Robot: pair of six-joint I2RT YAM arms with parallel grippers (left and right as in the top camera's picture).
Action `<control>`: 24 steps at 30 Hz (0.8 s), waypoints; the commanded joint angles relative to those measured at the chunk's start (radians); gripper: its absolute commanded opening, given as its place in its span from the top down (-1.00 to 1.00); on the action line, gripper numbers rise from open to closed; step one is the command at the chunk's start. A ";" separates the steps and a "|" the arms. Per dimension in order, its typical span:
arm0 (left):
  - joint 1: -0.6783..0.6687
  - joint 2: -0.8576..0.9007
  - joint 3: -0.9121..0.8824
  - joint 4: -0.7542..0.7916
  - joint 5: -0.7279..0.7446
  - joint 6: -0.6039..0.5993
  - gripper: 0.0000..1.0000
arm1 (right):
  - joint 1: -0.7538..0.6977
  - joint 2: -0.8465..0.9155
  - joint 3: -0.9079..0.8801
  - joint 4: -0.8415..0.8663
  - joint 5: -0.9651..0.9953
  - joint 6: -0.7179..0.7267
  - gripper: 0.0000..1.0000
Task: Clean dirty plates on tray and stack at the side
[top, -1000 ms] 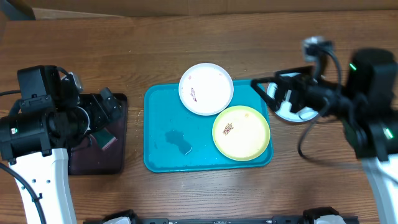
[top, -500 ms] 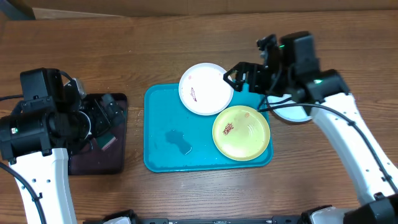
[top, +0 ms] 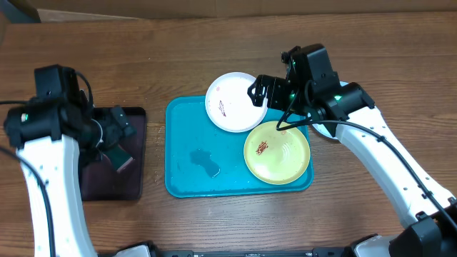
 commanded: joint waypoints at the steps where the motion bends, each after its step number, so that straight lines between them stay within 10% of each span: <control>1: 0.027 0.090 -0.008 0.012 -0.055 -0.026 -0.87 | 0.004 0.030 -0.023 -0.022 0.019 0.014 -1.00; 24: 0.239 0.491 -0.009 0.195 0.071 0.095 -0.86 | 0.003 0.048 -0.025 -0.084 0.020 -0.072 -1.00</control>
